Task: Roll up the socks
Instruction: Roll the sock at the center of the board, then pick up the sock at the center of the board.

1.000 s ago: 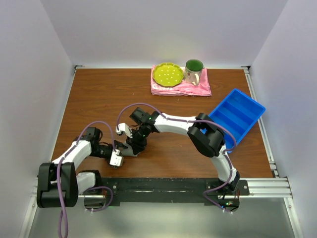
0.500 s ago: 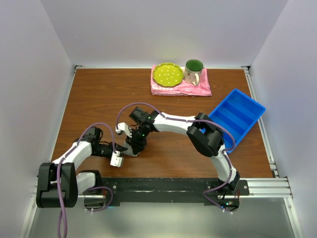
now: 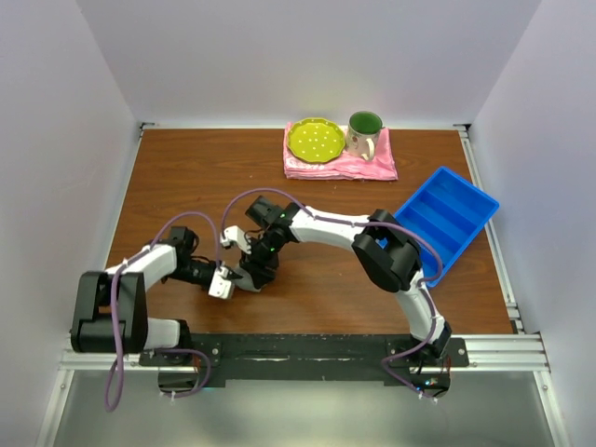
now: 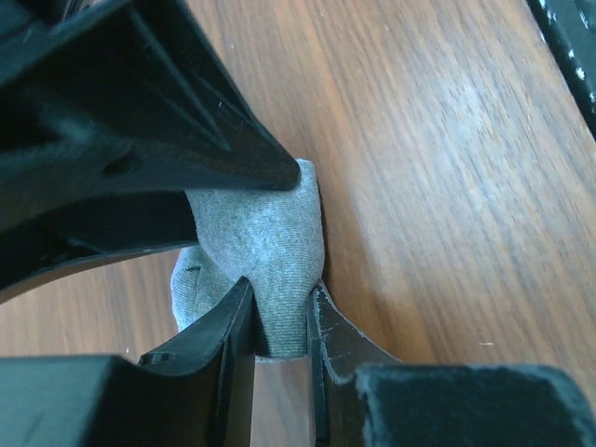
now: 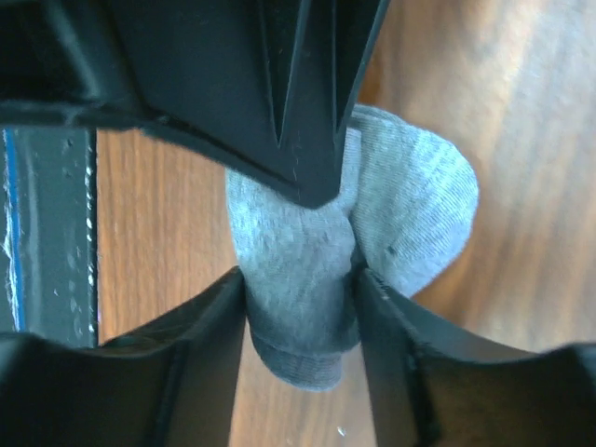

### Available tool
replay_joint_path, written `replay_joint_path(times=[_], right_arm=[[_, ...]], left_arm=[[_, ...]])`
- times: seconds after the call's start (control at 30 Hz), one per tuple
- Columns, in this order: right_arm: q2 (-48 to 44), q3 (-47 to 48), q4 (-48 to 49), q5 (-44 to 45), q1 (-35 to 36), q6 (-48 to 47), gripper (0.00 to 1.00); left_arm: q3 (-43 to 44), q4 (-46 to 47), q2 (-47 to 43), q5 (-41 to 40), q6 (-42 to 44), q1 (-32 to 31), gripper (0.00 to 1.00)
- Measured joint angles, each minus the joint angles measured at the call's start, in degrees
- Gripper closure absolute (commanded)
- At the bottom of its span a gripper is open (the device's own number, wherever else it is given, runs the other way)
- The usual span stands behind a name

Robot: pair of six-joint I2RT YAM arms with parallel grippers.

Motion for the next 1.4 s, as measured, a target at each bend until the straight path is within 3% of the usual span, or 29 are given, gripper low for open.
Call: replay_joint_path(times=[0.23, 0.27, 0.4, 0.7, 1.23, 1.4], right_arm=[[0.85, 7.48, -8.48, -2.38, -6.38, -3.61, 0.30], [1.29, 8.83, -8.70, -2.73, -7.34, -3.65, 0.24], [4.22, 15.19, -9.94, -5.05, -11.13, -2.73, 0.17], [15.61, 24.44, -12.87, -13.53, -11.67, 0.48, 0.15], [15.45, 19.02, -17.29, -25.18, -8.98, 0.68, 0.14], [13.86, 16.09, -16.55, -25.42, -7.13, 1.18, 0.18]], left_arm=[[11.80, -9.73, 13.90, 0.26, -0.07, -0.68, 1.00], [12.72, -10.64, 15.02, 0.28, -0.07, -0.68, 1.00], [13.55, -11.87, 16.06, 0.31, -0.04, -0.70, 1.00], [13.18, -11.06, 15.58, 0.15, -0.04, -1.66, 1.00], [10.93, -6.45, 12.92, -0.15, -0.61, -4.02, 1.00], [10.49, -5.53, 12.37, -0.20, -1.18, -4.35, 1.00]])
